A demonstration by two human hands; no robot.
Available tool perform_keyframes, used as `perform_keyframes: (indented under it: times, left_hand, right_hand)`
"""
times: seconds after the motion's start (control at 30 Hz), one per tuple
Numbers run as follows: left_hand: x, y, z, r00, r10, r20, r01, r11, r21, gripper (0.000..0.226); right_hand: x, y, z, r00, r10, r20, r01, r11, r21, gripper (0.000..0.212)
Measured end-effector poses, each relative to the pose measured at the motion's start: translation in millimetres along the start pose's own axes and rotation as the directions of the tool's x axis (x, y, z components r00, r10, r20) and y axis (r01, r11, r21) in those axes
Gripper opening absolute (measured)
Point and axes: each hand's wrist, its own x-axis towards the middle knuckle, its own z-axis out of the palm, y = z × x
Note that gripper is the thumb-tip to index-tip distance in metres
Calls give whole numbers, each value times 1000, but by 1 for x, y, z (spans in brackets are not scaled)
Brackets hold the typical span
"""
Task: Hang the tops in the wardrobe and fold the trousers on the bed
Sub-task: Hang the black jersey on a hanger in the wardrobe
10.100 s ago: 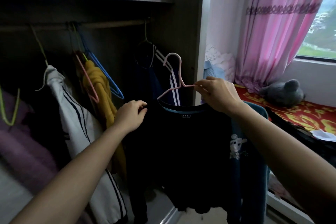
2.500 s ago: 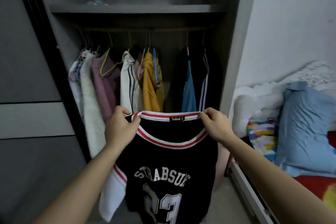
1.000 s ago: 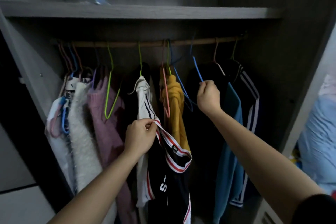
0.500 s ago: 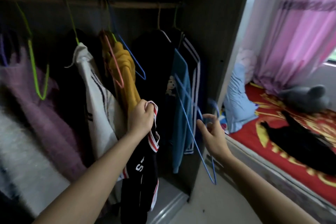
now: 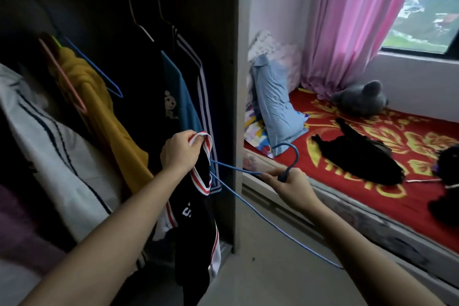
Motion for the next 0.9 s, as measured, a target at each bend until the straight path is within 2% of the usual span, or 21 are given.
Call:
perform_keyframes:
  times: [0.13,0.27,0.33,0.47,0.6,0.73,0.9]
  left_hand:
    - [-3,12,38,995,-86,41,79,987,141,32]
    - [-7,28,60,989,-126,76,107,970,220,31]
    - [-11,39,68,989,-87,123,60,977,207,31]
    - [-20,64,76,963,110,246,-128,990,58,19]
    - [-17,74,65,967,189,169,-181,982,-60,18]
    - [-9,68,44,984,143,107,-151,986,67,22]
    - [-10,39,26,995,17,99,-33,986,161,25]
  right_hand:
    - [-9,25,-48,1000,-16,7,17,992,-128,22]
    - [-16,44,-86,997,-52,60,58,992,-110,22]
    - [-15,50,-93,996,-70,60,74,995,-70,16]
    - [1,48,-86,995,-93,31,93,996,-13,14]
    - [16,38,-83,989,-88,116,88,996,7,16]
    - [28,27,-95,987,-123,108,117,991,58,18]
    - [38,12,-110,980,-143,139,131,987,93,16]
